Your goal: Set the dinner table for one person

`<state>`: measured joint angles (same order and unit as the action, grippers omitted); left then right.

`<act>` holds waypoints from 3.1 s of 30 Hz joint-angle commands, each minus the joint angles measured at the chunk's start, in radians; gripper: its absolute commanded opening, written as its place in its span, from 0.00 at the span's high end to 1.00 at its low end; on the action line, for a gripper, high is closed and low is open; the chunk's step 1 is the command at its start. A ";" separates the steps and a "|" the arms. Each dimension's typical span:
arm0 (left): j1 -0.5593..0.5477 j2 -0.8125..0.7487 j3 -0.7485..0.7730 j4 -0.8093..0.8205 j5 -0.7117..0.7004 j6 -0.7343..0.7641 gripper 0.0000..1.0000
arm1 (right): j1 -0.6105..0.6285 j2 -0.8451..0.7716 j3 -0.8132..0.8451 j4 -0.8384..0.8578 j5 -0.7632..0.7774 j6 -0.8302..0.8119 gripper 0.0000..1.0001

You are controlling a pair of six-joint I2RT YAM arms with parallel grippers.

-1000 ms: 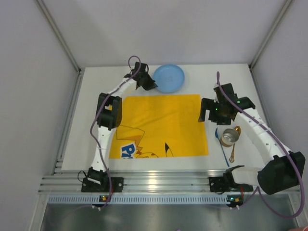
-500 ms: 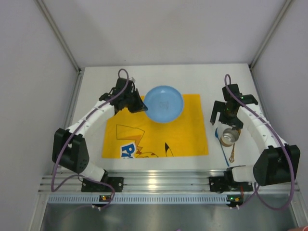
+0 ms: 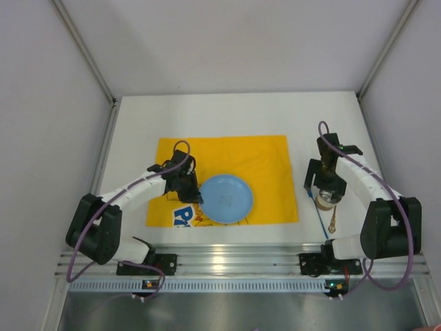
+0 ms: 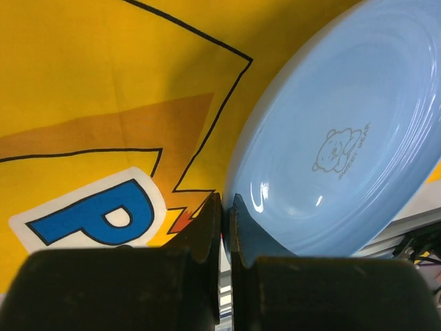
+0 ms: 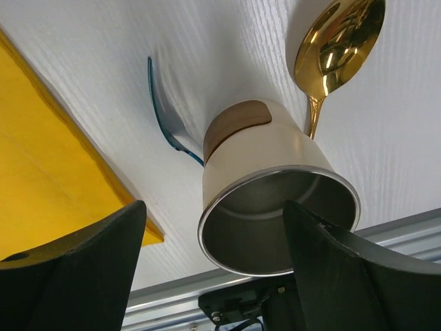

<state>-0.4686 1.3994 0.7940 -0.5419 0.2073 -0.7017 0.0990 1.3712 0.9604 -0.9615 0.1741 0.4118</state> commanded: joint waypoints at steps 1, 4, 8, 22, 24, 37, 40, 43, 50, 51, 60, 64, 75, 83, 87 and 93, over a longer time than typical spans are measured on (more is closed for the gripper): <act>-0.013 -0.060 0.002 0.065 -0.039 -0.018 1.00 | -0.015 0.011 -0.028 0.069 -0.005 -0.004 0.20; -0.013 -0.071 0.023 0.068 -0.066 -0.022 1.00 | -0.015 0.020 -0.043 0.089 -0.018 0.001 0.22; -0.013 -0.050 0.062 0.068 -0.108 -0.015 1.00 | -0.015 0.032 -0.046 0.109 -0.015 -0.002 0.27; -0.013 0.053 0.071 0.148 -0.284 -0.059 0.27 | -0.015 0.123 -0.026 0.150 0.027 -0.002 0.71; -0.013 0.064 0.086 0.129 -0.295 -0.058 0.12 | -0.015 0.146 -0.017 0.150 0.039 -0.007 0.88; -0.013 -0.007 0.103 0.071 -0.286 -0.062 0.11 | 0.022 0.080 0.343 -0.074 0.082 -0.013 1.00; -0.013 -0.030 0.111 0.050 -0.292 -0.059 0.11 | 0.074 0.118 0.458 -0.074 0.010 0.008 1.00; -0.013 -0.052 0.113 0.037 -0.295 -0.061 0.12 | 0.139 0.186 0.524 -0.014 -0.100 0.025 1.00; -0.013 -0.129 0.096 -0.004 -0.321 -0.067 0.13 | 0.292 0.484 0.769 -0.005 -0.082 0.065 1.00; -0.012 -0.137 0.093 -0.010 -0.324 -0.068 0.13 | 0.301 0.515 0.791 -0.005 -0.075 0.067 1.00; -0.011 -0.267 0.056 -0.082 -0.373 -0.074 0.13 | 0.312 0.799 1.006 0.003 -0.111 0.110 1.00; -0.011 -0.307 0.044 -0.124 -0.419 -0.070 0.13 | 0.323 0.856 1.051 0.007 -0.120 0.119 0.94; -0.010 -0.283 0.051 -0.118 -0.422 -0.047 0.13 | 0.326 0.787 1.052 -0.005 -0.096 0.091 0.02; -0.010 -0.180 0.054 -0.020 -0.372 -0.030 0.14 | 0.271 0.498 1.051 -0.100 -0.117 0.042 0.01; -0.008 -0.078 0.083 0.026 -0.322 -0.016 0.15 | 0.196 0.306 0.887 -0.135 -0.056 0.007 0.01; -0.010 0.045 0.117 0.109 -0.253 0.013 0.16 | 0.038 -0.009 0.315 -0.033 -0.056 -0.002 0.04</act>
<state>-0.4797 1.4113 0.8585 -0.5228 -0.0925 -0.7212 0.1860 1.3930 1.4631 -0.9817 0.1143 0.4316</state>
